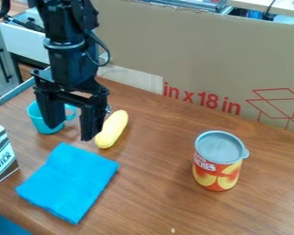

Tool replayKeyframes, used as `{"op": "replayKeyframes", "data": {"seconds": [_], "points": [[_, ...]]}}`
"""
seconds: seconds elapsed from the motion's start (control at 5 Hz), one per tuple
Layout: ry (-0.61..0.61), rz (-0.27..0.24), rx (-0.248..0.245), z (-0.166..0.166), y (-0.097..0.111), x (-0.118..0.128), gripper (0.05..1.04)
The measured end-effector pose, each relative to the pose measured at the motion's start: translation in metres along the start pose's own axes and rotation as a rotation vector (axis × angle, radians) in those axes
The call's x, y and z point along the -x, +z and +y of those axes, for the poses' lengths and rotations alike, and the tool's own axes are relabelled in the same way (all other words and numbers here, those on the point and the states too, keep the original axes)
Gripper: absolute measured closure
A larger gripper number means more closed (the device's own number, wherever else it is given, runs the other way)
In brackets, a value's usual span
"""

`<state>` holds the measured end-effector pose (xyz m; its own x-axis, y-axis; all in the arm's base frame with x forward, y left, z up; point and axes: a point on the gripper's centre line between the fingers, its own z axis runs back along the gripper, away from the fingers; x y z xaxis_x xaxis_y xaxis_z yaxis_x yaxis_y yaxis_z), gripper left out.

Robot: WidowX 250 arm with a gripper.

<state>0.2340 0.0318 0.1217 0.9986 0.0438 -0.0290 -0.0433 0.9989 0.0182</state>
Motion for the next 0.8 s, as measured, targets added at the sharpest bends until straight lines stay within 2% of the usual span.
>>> {"op": "replayKeyframes", "data": {"seconds": [0.2,0.4,0.6,0.8], "points": [[-0.002,0.018,0.002,0.0,-0.008,0.003,0.083],[-0.059,0.031,0.001,0.003,-0.026,0.029,0.083],[-0.057,0.007,-0.017,0.01,-0.032,0.034,0.083],[-0.06,0.044,-0.029,0.018,-0.051,0.036,0.083]]}}
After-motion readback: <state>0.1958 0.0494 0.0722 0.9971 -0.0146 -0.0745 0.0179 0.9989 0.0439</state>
